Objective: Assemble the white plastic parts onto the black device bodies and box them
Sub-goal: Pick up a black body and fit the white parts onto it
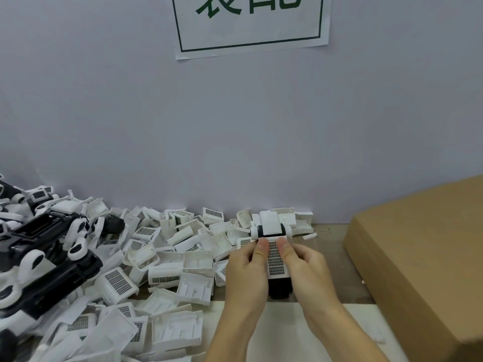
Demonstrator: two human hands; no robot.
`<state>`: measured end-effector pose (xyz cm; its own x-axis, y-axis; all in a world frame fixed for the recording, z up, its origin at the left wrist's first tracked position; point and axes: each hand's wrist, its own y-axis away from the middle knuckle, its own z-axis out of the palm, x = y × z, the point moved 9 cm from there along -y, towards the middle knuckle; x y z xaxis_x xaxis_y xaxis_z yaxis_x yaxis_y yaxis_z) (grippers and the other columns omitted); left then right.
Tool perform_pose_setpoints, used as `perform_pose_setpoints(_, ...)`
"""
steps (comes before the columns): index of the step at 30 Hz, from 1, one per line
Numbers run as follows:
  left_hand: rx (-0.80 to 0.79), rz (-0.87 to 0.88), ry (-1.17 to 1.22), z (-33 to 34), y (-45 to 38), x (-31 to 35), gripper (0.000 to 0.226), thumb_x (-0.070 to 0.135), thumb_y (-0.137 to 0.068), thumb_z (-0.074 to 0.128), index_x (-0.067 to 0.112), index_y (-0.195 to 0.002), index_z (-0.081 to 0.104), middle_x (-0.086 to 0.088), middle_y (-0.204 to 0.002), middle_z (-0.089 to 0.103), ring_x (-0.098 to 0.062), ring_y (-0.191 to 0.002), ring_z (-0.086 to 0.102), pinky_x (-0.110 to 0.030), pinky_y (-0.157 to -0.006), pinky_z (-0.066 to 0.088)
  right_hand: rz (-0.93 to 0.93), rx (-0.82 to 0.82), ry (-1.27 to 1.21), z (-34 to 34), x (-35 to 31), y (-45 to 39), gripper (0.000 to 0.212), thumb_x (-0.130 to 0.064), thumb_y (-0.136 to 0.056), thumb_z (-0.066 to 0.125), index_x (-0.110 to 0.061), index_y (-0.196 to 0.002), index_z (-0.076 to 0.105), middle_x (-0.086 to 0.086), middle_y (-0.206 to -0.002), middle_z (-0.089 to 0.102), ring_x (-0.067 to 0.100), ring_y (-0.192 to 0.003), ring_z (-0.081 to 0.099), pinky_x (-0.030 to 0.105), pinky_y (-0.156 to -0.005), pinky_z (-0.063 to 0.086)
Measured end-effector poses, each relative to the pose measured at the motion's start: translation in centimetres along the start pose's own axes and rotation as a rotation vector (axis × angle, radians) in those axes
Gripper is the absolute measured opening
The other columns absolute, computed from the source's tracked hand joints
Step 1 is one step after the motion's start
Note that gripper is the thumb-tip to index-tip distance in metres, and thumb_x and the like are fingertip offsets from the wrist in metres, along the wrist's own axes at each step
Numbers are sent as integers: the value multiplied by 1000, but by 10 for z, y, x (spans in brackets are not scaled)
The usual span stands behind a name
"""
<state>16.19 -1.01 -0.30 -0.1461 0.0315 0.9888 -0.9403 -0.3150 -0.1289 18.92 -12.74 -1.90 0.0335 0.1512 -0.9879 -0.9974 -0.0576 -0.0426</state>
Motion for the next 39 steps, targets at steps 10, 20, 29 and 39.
perform_pose_setpoints(10, -4, -36, 45, 0, -1, -4, 30, 27, -105, 49, 16, -98, 75, -5, -94, 78, -21, -92, 74, -41, -83, 61, -15, -76, 46, 3, -4, -1, 27, -31, -99, 58, -14, -91, 78, 5, -86, 78, 20, -84, 76, 34, -72, 60)
perform_pose_setpoints(20, 127, 65, -136, -9, 0, 7, 46, 33, -104, 48, 2, -77, 70, -14, -69, 68, -24, -67, 60, -48, -67, 50, -74, 64, 67, 3, -7, 3, 32, -39, -95, 62, -13, -82, 74, -1, -73, 75, 9, -66, 71, 25, -59, 51)
perform_pose_setpoints(29, 31, 59, -157, 0, 1, 4, 23, 19, -103, 53, 17, -97, 75, -2, -89, 77, -19, -90, 71, -44, -88, 57, -40, 16, 69, -1, -2, -2, 24, -32, -98, 60, -17, -92, 77, -1, -82, 78, 16, -82, 75, 34, -71, 59)
perform_pose_setpoints(39, -122, -83, -67, 2, -3, -12, 16, 28, -96, 66, 20, -94, 80, -1, -89, 78, -18, -90, 74, -38, -84, 60, 113, -96, -66, -3, 10, -6, 30, -29, -101, 55, -11, -99, 79, 13, -96, 78, 31, -97, 74, 51, -91, 57)
